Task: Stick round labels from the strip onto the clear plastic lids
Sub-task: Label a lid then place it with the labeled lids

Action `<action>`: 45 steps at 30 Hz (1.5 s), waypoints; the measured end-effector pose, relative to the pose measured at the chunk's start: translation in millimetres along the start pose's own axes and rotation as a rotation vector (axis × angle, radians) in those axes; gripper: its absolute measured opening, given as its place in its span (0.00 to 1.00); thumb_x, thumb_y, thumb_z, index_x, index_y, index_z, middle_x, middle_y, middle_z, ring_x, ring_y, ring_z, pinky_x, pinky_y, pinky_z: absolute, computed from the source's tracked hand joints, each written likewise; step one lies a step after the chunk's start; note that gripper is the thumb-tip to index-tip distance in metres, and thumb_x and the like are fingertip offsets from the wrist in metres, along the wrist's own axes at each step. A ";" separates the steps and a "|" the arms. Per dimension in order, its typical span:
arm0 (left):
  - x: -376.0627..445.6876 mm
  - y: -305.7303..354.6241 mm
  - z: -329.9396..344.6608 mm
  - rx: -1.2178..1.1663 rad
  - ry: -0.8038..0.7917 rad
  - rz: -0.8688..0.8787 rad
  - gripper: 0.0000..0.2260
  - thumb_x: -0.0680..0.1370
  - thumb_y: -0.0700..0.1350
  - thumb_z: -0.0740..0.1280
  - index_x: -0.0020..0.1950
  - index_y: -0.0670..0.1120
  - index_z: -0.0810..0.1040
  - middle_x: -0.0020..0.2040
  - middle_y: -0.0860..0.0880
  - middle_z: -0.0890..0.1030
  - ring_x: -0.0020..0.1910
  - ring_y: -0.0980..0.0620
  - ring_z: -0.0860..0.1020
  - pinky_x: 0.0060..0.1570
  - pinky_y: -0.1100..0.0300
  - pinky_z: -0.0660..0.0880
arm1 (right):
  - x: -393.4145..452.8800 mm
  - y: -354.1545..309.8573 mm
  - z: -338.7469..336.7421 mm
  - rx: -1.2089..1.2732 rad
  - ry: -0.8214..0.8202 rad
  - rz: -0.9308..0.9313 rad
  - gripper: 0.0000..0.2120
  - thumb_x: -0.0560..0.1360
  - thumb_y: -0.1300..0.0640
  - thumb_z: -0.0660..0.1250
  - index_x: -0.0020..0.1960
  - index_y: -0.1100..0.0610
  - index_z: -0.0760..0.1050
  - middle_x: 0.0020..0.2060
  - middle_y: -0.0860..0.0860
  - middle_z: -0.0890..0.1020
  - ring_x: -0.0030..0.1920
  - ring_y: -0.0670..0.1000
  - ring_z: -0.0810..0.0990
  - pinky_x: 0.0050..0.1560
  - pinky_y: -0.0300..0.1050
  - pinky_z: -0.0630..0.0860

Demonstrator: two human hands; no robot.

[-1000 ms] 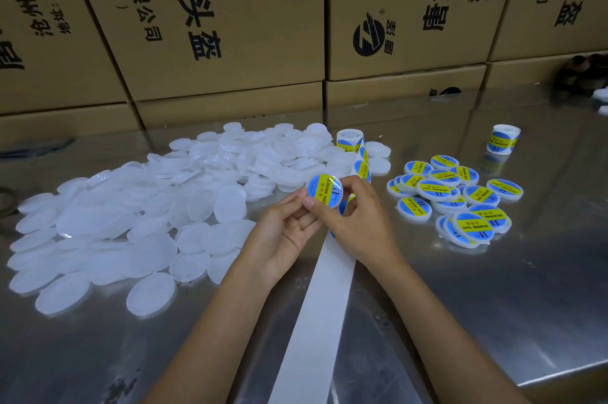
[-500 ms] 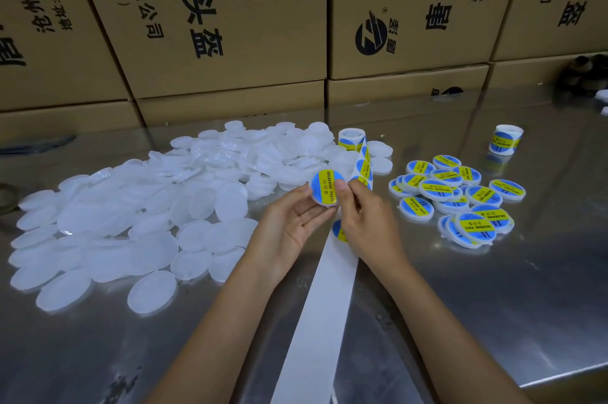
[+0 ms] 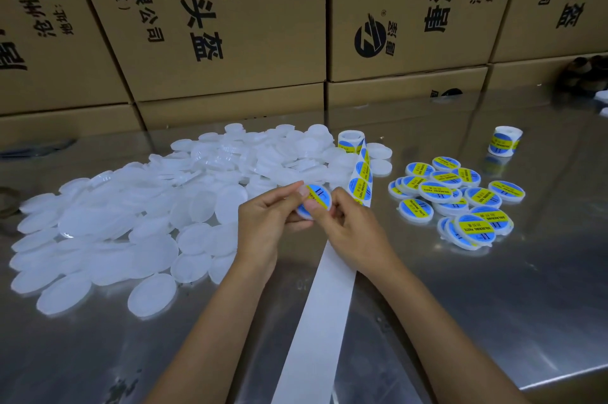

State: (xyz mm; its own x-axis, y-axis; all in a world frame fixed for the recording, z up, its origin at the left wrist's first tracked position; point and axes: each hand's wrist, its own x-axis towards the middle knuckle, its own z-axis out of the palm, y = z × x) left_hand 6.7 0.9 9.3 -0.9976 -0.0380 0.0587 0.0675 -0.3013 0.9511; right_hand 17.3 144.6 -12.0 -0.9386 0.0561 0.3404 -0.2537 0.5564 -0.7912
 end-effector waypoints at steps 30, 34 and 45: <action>-2.5 -2.8 5.2 -0.003 -0.001 0.080 0.06 0.77 0.40 0.73 0.53 0.45 0.86 0.46 0.44 0.87 0.44 0.46 0.86 0.39 0.58 0.83 | 1.2 3.1 3.4 -0.030 0.044 -0.060 0.24 0.80 0.38 0.58 0.34 0.54 0.63 0.25 0.45 0.68 0.29 0.47 0.67 0.32 0.45 0.63; -1.2 -4.8 5.9 0.030 0.013 0.072 0.06 0.80 0.42 0.69 0.53 0.43 0.86 0.48 0.44 0.87 0.46 0.44 0.86 0.39 0.57 0.83 | 0.7 0.4 4.4 0.040 0.024 -0.011 0.23 0.82 0.42 0.55 0.35 0.55 0.65 0.25 0.45 0.70 0.30 0.46 0.69 0.34 0.45 0.65; -3.5 -2.2 7.5 0.151 0.017 0.145 0.04 0.77 0.40 0.73 0.51 0.43 0.84 0.41 0.46 0.87 0.39 0.48 0.86 0.33 0.61 0.81 | -0.6 -2.8 2.5 0.129 -0.027 0.020 0.20 0.85 0.47 0.52 0.49 0.56 0.78 0.42 0.53 0.83 0.47 0.52 0.80 0.52 0.51 0.75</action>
State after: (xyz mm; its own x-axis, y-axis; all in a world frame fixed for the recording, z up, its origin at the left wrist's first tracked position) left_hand 10.0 8.8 9.3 -0.9771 -0.0874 0.1942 0.2054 -0.1457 0.9678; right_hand 18.0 141.0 -11.3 -0.9494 0.0429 0.3112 -0.2609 0.4444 -0.8570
